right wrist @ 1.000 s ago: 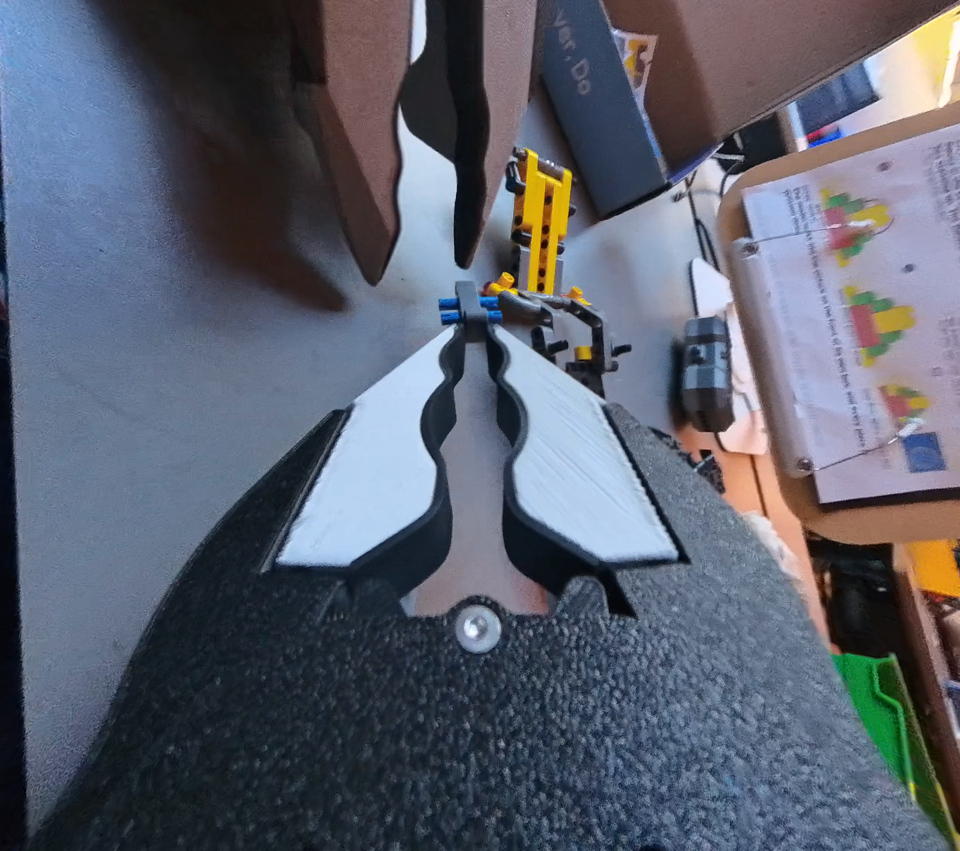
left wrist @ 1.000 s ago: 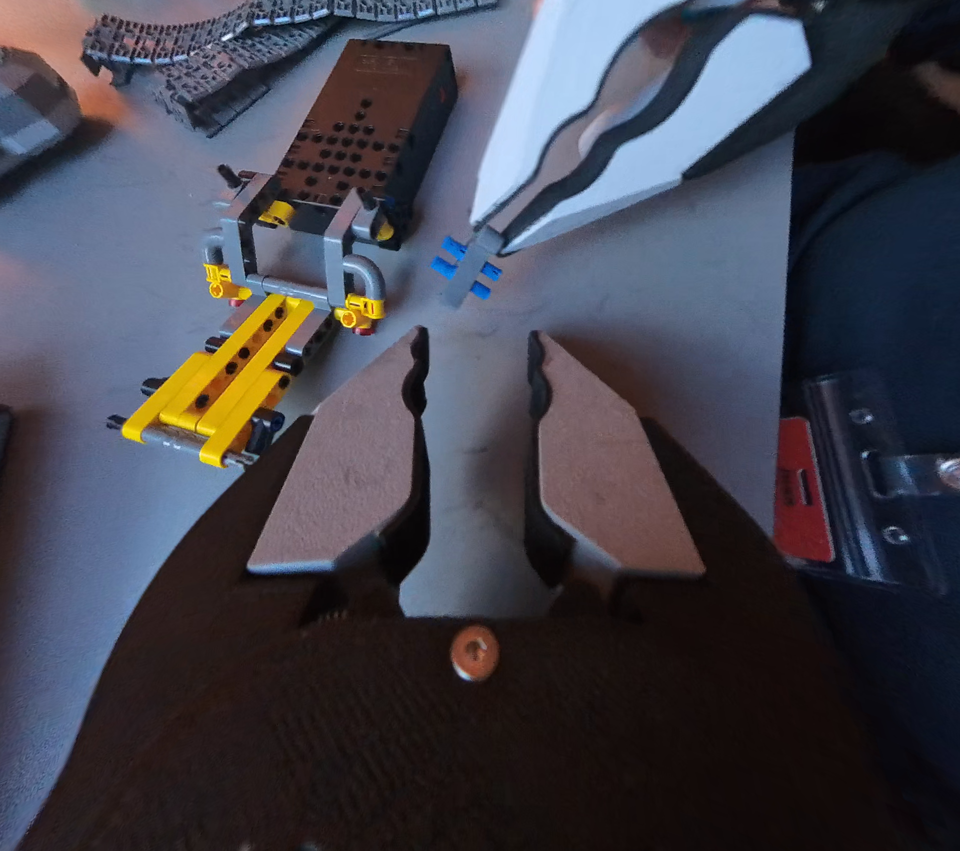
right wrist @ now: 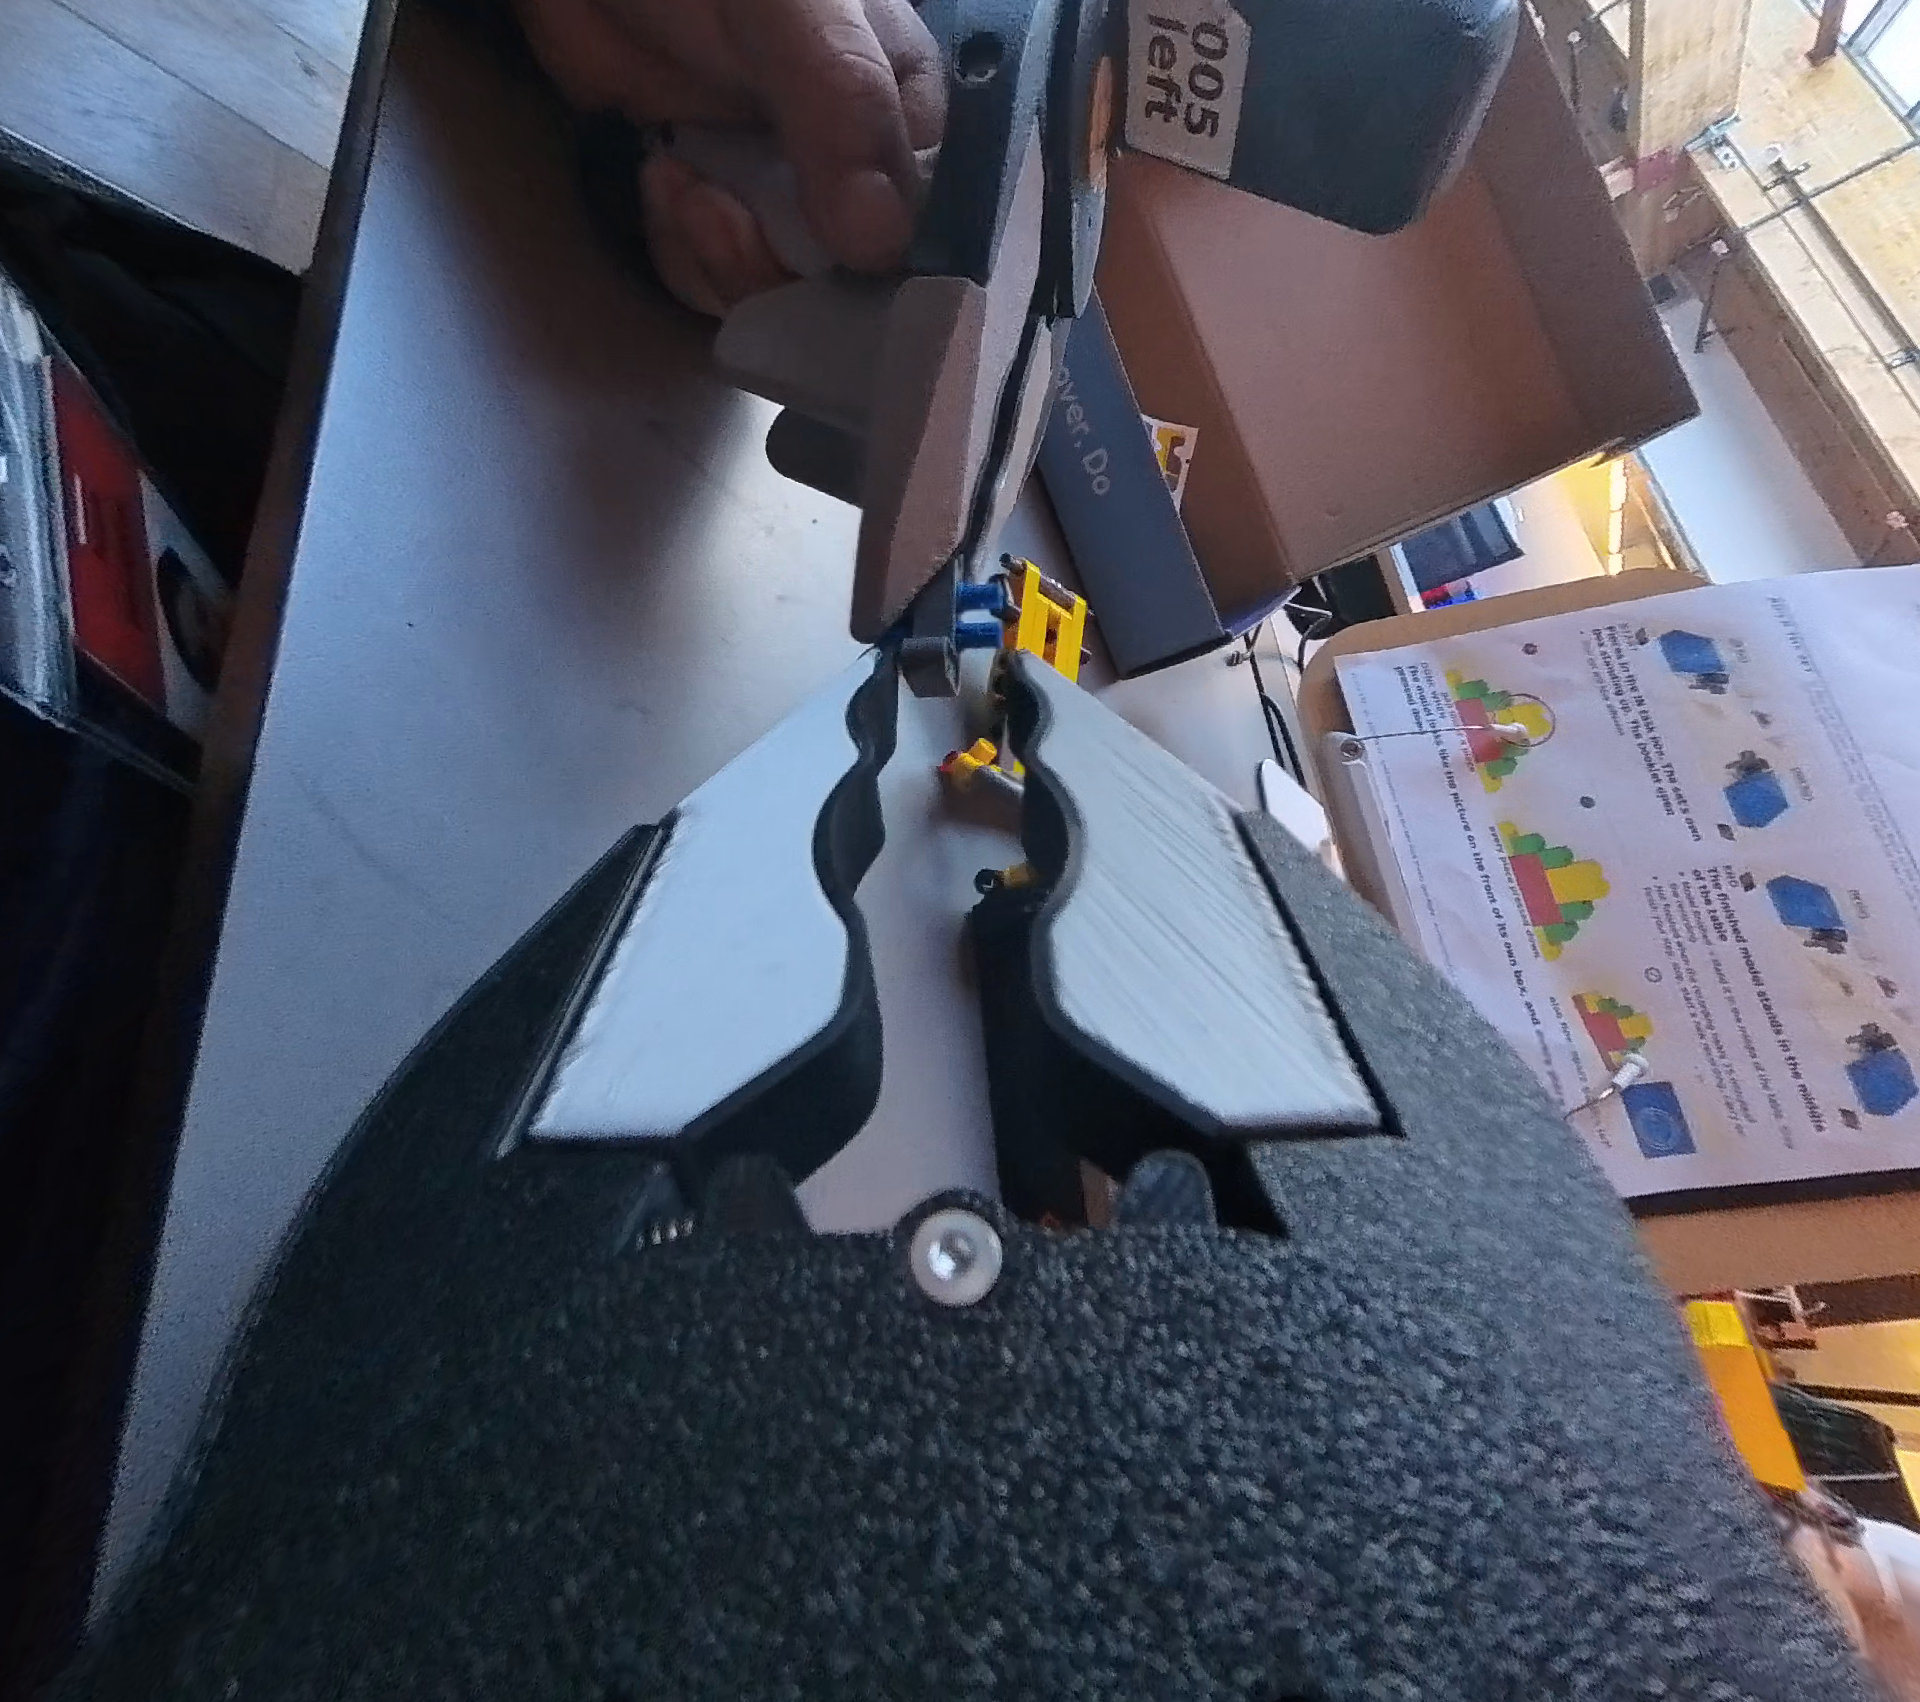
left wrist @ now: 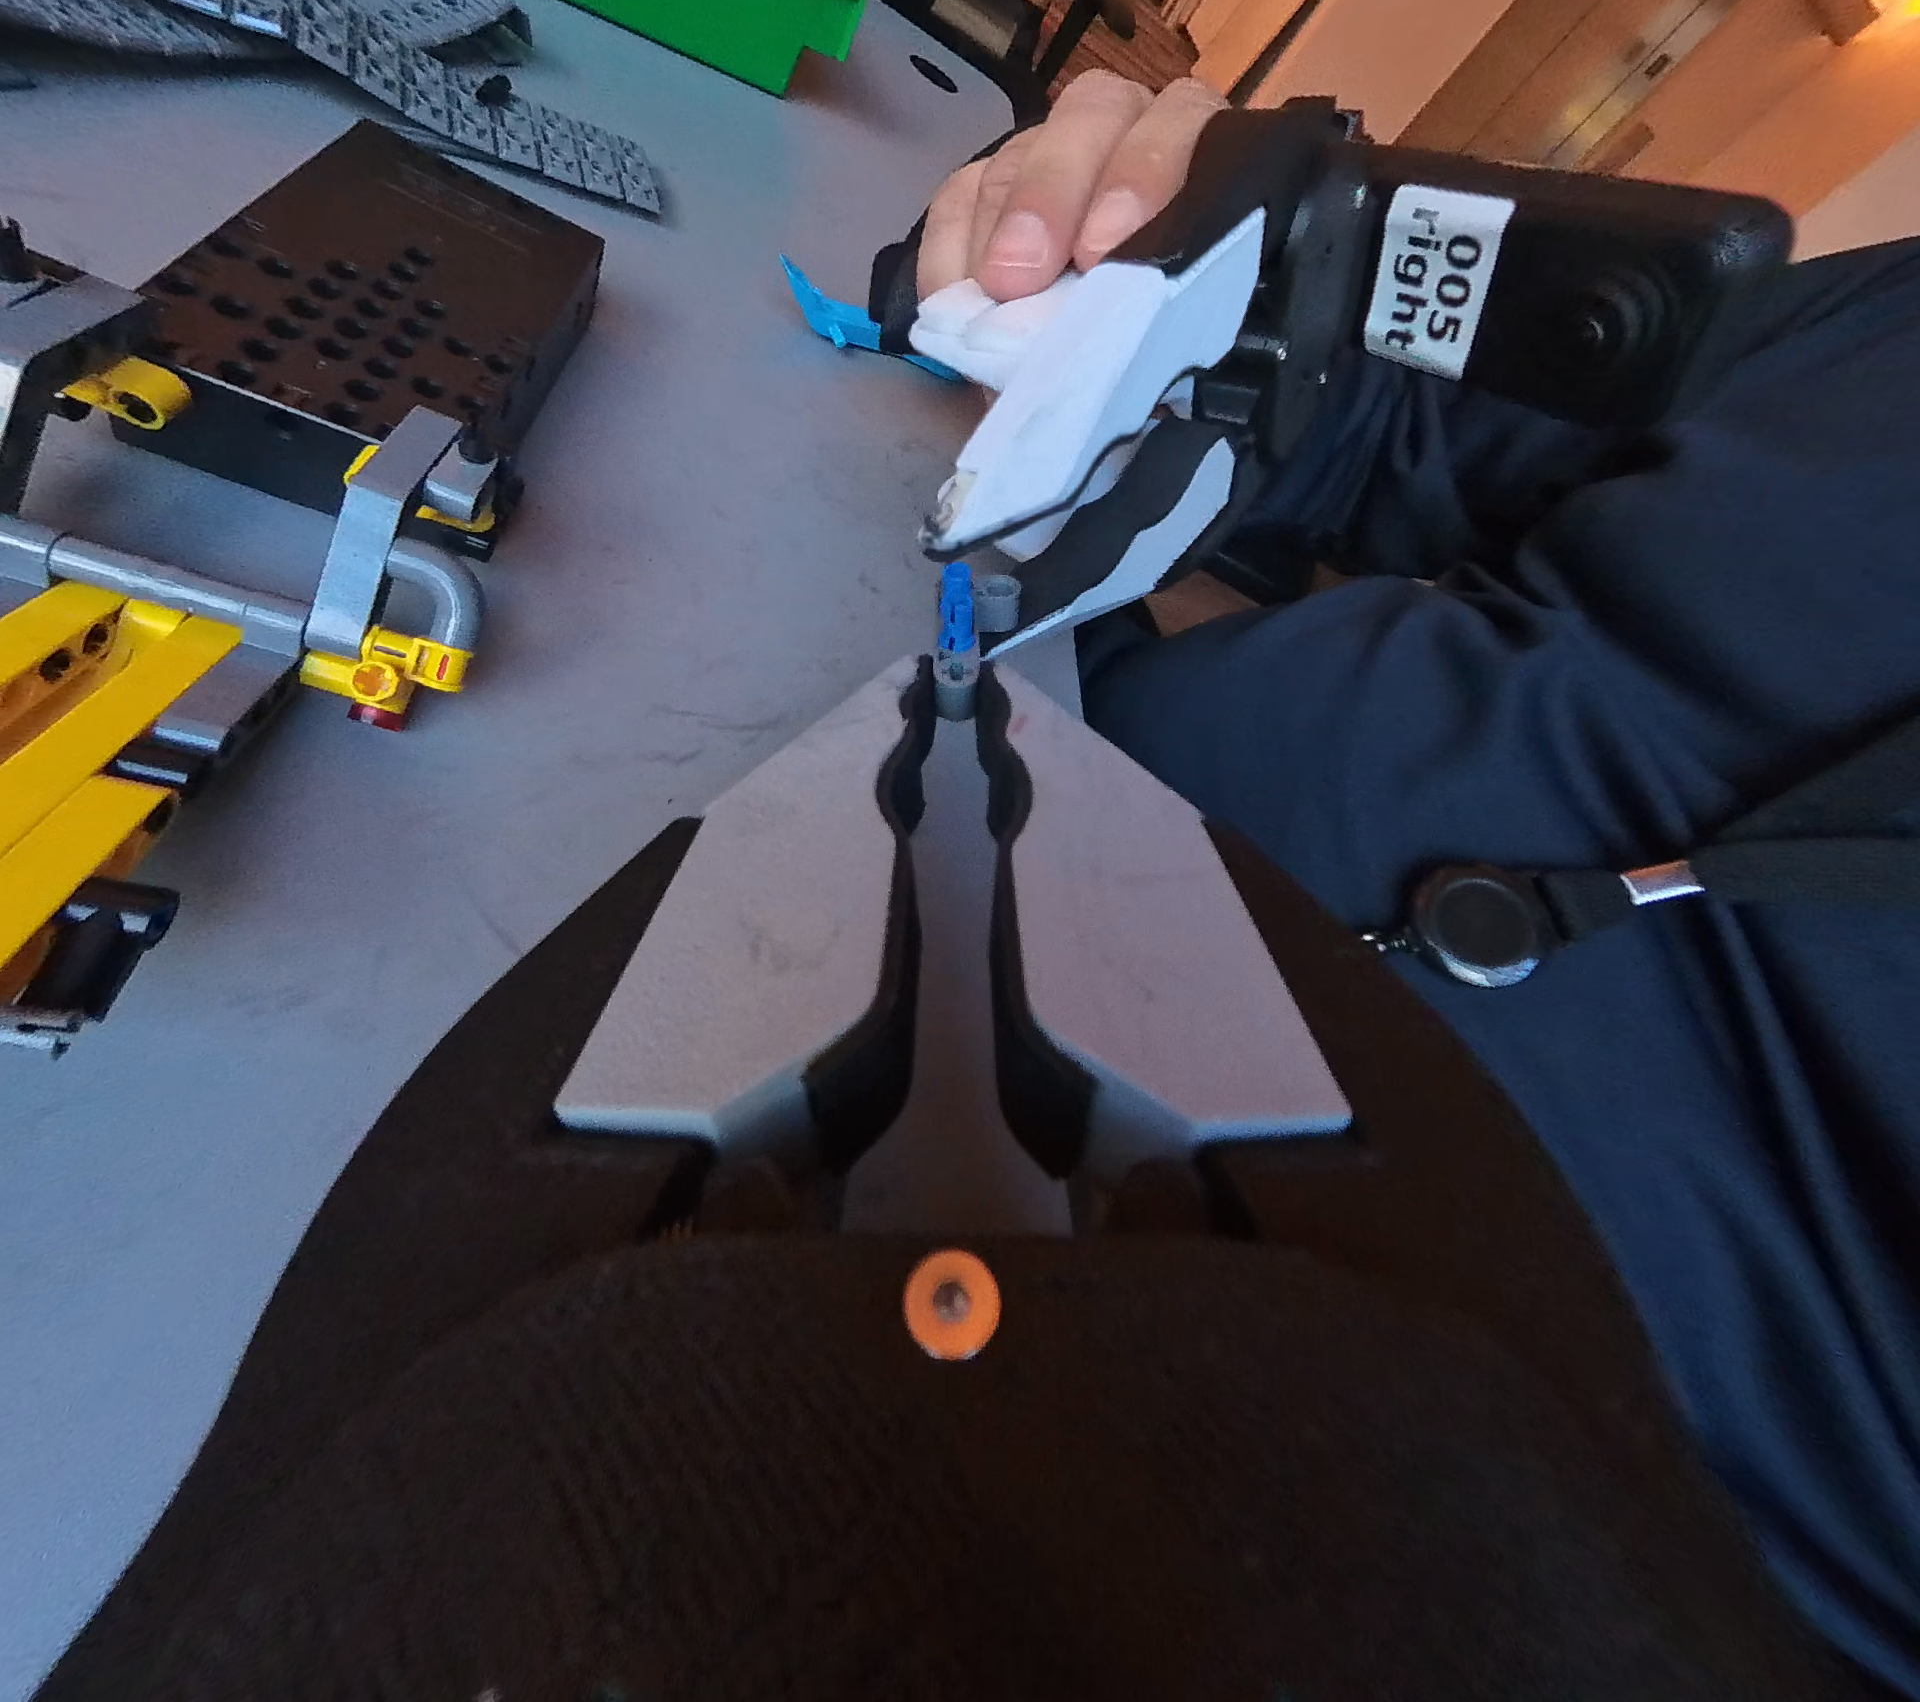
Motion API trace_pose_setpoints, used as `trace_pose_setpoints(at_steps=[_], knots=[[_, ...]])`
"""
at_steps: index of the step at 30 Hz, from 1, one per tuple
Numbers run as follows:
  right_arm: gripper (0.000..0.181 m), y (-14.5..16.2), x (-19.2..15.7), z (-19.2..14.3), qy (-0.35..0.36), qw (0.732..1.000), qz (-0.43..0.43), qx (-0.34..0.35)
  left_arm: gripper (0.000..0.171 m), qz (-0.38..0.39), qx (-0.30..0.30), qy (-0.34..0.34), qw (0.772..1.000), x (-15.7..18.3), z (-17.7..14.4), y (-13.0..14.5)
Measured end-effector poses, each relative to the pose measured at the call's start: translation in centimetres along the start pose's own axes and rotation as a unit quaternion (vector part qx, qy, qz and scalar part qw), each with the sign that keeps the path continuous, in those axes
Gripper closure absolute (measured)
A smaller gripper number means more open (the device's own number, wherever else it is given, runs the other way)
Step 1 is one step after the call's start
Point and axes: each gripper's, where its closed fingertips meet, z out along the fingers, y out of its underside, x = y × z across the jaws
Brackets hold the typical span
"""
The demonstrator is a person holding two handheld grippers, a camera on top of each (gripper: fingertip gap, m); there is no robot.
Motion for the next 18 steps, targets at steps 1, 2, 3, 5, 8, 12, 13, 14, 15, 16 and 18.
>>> trace_pose_setpoints(at_steps=[1,2,3,5,8,12,13,14,15,16,18], knots=[[0.165,0.0,0.0,0.0,0.0,1.0,-0.003,0.0,0.166,0.001,0.0,-0.001,1.0,0.0,0.0,0.0],[0.165,0.0,-0.1,0.0,0.0,1.0,-0.005,-0.002,0.166,0.0,0.0,-0.001,1.0,0.0,0.0,0.0],[0.165,0.0,-0.1,0.0,0.0,1.0,-0.006,-0.004,0.166,-0.001,0.001,-0.002,1.0,0.0,0.0,0.0],[0.165,0.0,0.0,0.0,0.003,1.0,-0.011,-0.006,0.166,-0.001,0.002,-0.004,1.0,-0.1,0.0,0.0],[0.167,0.0,0.0,0.0,-0.001,1.0,-0.005,-0.003,0.166,0.007,0.002,-0.006,1.0,0.0,0.0,0.0],[0.177,0.5,0.1,-0.1,-0.009,1.0,0.027,-0.002,0.155,0.121,0.008,-0.092,0.988,-0.5,-0.2,-0.5],[0.177,0.7,0.1,-0.1,-0.013,0.999,0.033,-0.004,0.145,0.164,-0.003,-0.133,0.977,-1.1,-0.3,-0.3],[0.177,0.9,0.0,0.0,-0.016,0.999,0.038,-0.006,0.146,0.204,-0.017,-0.171,0.964,-1.6,-0.4,-0.1],[0.177,1.0,-0.1,0.1,-0.019,0.999,0.044,-0.007,0.146,0.238,-0.03,-0.198,0.95,-1.8,-0.3,0.2],[0.177,1.1,-0.3,0.2,-0.025,0.998,0.049,-0.008,0.148,0.266,-0.037,-0.218,0.938,-2.0,-0.2,0.2],[0.177,1.4,-0.8,0.3,-0.042,0.997,0.058,-0.017,0.149,0.315,-0.049,-0.26,0.912,-2.4,-0.2,0.3]])
